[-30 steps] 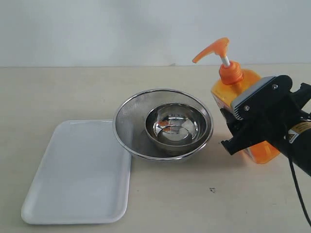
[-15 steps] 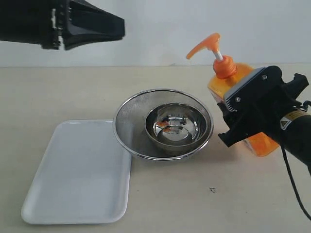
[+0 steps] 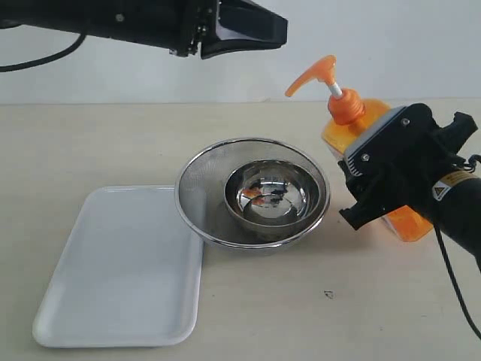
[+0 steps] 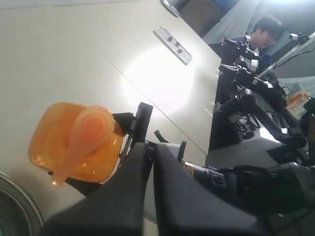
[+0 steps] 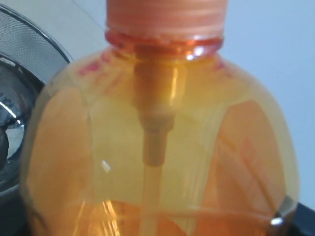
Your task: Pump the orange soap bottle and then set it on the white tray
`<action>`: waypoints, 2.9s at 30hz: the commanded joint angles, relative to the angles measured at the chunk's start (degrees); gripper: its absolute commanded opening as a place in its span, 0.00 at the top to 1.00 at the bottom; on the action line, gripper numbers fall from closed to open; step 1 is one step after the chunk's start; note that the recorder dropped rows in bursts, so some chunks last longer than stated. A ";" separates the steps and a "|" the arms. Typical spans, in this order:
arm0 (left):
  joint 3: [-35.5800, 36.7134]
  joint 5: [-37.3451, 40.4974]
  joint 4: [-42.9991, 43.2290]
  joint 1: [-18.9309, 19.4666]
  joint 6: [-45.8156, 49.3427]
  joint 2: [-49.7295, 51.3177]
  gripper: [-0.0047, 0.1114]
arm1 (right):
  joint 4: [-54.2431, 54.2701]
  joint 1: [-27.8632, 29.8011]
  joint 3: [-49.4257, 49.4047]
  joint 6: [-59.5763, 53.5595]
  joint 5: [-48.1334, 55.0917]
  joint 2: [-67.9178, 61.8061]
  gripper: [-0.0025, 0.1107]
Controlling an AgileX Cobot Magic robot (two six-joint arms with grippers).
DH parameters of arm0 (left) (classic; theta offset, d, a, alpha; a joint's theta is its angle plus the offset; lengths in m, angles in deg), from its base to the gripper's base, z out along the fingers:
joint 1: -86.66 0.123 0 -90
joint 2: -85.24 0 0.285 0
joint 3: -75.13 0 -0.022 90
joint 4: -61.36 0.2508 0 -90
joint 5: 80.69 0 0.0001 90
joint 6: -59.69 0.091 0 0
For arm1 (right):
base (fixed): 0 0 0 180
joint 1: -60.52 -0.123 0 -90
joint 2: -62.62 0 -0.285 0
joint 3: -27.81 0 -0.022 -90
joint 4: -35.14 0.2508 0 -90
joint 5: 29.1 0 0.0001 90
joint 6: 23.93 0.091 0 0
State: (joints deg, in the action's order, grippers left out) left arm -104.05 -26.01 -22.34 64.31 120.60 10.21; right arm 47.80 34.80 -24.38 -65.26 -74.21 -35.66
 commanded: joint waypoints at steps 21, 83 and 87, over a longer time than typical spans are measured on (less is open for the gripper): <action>-10.66 -10.34 10.39 -7.06 -6.66 11.42 0.92 | -2.85 -0.10 0.89 0.40 -3.47 -0.97 0.98; -10.17 -7.57 17.18 -3.54 -11.18 6.47 0.92 | 2.19 -2.88 1.46 -1.43 -4.34 -1.06 0.98; -10.17 -7.43 17.16 -3.27 -11.19 6.22 0.92 | 2.19 -2.88 1.46 -1.43 -4.34 -1.06 0.98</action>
State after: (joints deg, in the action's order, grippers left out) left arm -114.43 -33.84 -5.57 60.98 109.91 17.02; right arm 50.38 31.94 -23.66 -66.26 -75.28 -37.39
